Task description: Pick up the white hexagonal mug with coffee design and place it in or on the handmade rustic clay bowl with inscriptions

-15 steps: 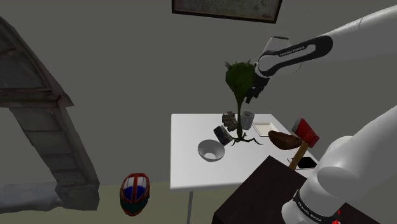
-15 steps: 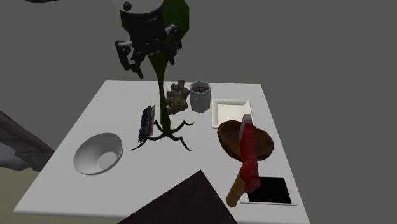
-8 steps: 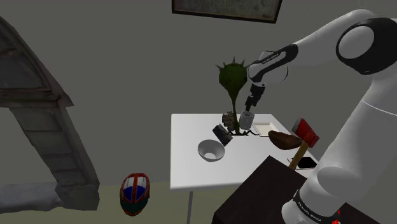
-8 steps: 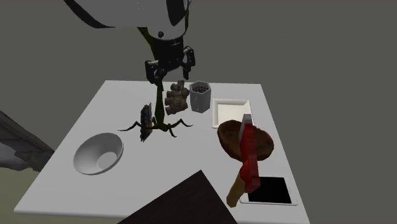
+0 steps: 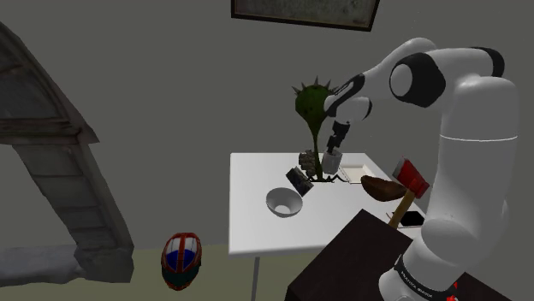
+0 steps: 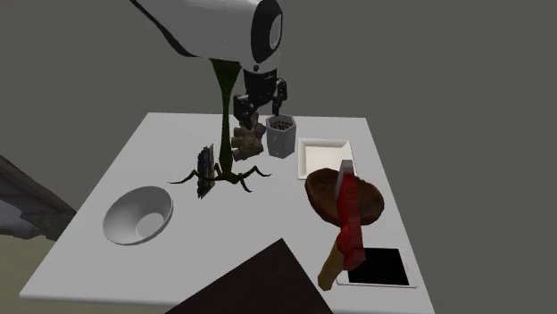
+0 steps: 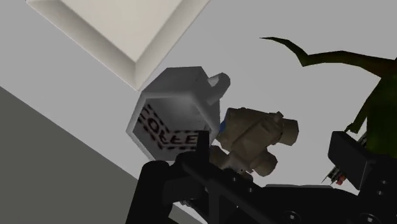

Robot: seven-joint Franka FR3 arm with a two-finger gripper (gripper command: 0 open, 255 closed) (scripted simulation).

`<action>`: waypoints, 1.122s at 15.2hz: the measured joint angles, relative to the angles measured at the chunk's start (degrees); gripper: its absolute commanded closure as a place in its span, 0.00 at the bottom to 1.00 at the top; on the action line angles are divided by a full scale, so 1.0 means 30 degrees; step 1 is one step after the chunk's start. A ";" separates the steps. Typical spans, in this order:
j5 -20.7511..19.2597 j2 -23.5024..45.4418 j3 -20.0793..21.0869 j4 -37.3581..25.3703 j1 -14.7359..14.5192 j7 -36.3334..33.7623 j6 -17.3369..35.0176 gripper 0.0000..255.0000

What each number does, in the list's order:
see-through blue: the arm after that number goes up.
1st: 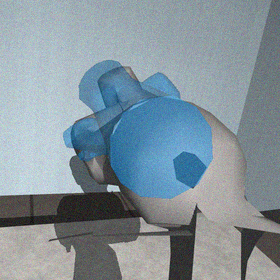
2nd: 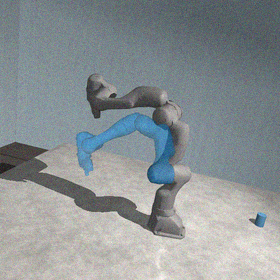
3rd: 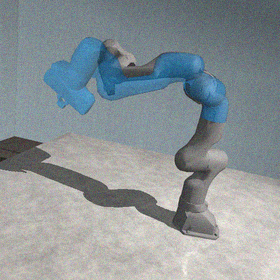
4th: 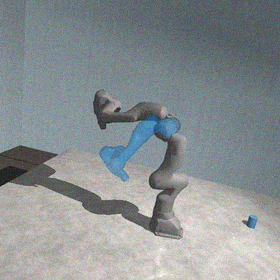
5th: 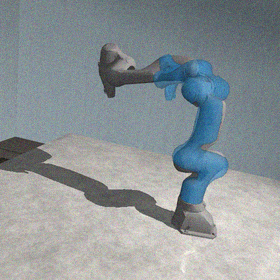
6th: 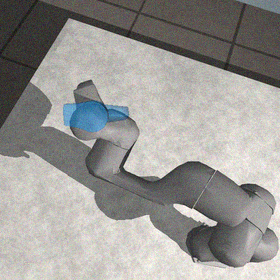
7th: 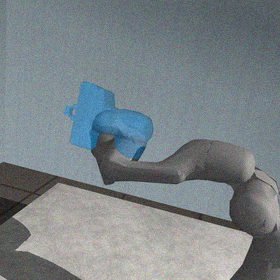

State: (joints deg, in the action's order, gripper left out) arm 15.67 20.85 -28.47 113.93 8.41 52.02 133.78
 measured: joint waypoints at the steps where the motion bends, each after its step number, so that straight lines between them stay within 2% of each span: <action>1: 0.0397 0.0756 0.0143 -0.0697 0.0398 0.0412 -0.0131 0.00; 5: 0.1685 0.3719 0.0736 -0.3387 0.1971 0.1645 -0.0652 0.00; 12: 0.2502 0.5224 0.1376 -0.4192 0.2399 0.2256 0.0800 0.00; 17: 0.2600 0.5597 0.1555 -0.4184 0.2360 0.2324 0.0783 0.00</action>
State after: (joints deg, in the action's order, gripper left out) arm 23.47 37.65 -23.80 101.38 15.49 58.99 136.13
